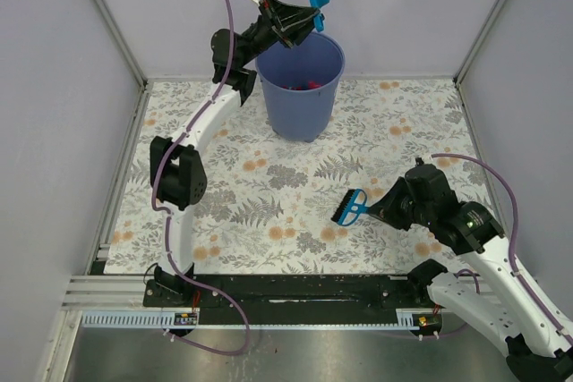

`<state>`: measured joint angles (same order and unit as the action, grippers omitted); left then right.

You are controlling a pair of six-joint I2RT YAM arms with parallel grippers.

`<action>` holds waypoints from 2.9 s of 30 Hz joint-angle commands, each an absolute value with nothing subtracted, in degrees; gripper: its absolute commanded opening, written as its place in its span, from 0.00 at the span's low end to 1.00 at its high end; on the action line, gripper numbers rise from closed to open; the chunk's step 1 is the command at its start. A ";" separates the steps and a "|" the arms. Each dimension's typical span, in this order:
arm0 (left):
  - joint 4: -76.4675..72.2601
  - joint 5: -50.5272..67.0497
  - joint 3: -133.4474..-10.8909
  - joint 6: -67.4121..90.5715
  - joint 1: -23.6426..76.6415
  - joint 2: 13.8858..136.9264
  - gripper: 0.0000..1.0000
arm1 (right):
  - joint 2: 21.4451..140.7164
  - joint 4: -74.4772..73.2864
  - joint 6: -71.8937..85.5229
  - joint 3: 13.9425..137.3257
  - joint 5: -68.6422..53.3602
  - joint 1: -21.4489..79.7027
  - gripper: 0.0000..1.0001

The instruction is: Sweep away the paper scraps from the table

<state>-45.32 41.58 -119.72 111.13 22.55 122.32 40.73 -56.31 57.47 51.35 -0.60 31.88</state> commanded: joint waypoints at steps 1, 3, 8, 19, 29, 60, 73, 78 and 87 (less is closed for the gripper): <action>-59.41 39.81 -116.12 123.93 22.41 118.22 0.00 | 40.60 -56.25 58.18 52.12 1.23 32.17 0.00; -58.80 41.65 -114.00 122.53 22.41 116.38 0.00 | 40.78 -56.16 58.10 52.38 1.14 32.25 0.00; -46.79 50.08 -110.75 110.94 22.50 109.26 0.00 | 40.87 -55.55 57.48 52.56 0.88 32.17 0.00; 19.35 49.77 -101.52 61.06 22.41 88.26 0.00 | 42.36 -54.14 55.63 54.14 1.93 32.17 0.00; 53.16 22.26 -82.21 42.72 23.81 74.72 0.00 | 42.45 -49.57 58.53 50.80 0.70 32.25 0.00; 47.29 6.50 -52.82 49.22 44.12 78.04 0.00 | 32.70 -36.66 72.86 32.96 9.58 32.17 0.00; 38.86 16.16 -64.41 54.31 52.82 95.87 0.00 | 36.65 -30.76 70.31 42.70 15.11 32.08 0.00; 34.90 21.96 -71.09 57.74 55.46 104.67 0.00 | 36.74 -32.78 70.14 46.58 17.40 32.17 0.00; 33.93 23.91 -75.76 59.33 58.09 108.02 0.76 | 30.59 -40.95 70.49 47.20 22.23 32.25 0.00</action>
<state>34.94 21.91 -73.32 57.54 57.34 109.32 32.88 -36.97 70.81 45.08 17.23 31.88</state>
